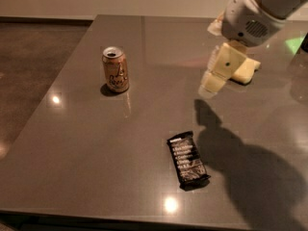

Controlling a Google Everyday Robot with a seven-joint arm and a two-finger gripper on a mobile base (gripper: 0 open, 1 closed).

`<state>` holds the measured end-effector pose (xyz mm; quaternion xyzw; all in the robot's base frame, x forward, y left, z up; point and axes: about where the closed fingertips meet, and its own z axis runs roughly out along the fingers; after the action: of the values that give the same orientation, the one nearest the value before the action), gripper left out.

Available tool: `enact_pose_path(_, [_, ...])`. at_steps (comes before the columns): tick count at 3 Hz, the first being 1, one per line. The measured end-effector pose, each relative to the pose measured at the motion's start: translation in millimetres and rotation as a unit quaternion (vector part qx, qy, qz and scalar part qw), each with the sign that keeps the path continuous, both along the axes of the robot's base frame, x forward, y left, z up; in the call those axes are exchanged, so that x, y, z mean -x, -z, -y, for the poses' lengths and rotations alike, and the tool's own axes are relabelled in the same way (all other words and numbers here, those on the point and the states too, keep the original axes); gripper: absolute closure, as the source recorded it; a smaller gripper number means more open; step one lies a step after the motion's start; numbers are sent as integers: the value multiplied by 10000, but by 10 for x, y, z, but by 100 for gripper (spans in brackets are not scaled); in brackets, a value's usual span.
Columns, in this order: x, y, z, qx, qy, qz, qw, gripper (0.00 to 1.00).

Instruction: Move orange can near sponge

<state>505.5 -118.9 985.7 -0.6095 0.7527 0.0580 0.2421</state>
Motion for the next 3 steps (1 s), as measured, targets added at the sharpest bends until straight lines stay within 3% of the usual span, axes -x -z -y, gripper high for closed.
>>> enact_pose_path(1, [-139, -28, -401, -284, -162, 4, 9995, 0])
enact_pose_path(2, [-260, 10, -759, -315, -241, 12, 9992, 0])
enact_pose_path(3, [-481, 139, -1110, -378, -61, 38, 9993, 0])
